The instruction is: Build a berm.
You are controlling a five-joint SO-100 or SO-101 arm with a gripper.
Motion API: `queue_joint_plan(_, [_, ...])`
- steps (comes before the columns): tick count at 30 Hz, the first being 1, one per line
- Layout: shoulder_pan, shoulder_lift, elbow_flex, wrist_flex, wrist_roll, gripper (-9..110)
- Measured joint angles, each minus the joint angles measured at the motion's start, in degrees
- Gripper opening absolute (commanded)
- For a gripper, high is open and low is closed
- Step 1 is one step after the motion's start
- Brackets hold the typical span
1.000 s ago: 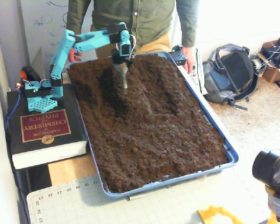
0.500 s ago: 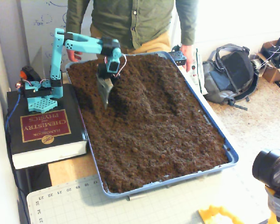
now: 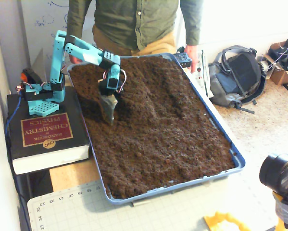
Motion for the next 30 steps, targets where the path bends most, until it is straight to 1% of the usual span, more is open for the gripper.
queue_joint_plan(5, [0.18, 0.0, 1.85, 0.0, 0.0, 1])
queue_joint_plan(7, [0.18, 0.62, 2.02, 0.0, 1.49, 1])
queue_joint_plan(14, [0.18, 7.91, 4.66, 0.0, 5.54, 1])
queue_joint_plan(24, [-0.18, 7.91, 9.67, 1.32, 10.46, 1])
queue_joint_plan(30, [-3.25, 7.91, 12.13, 1.32, 13.1, 1])
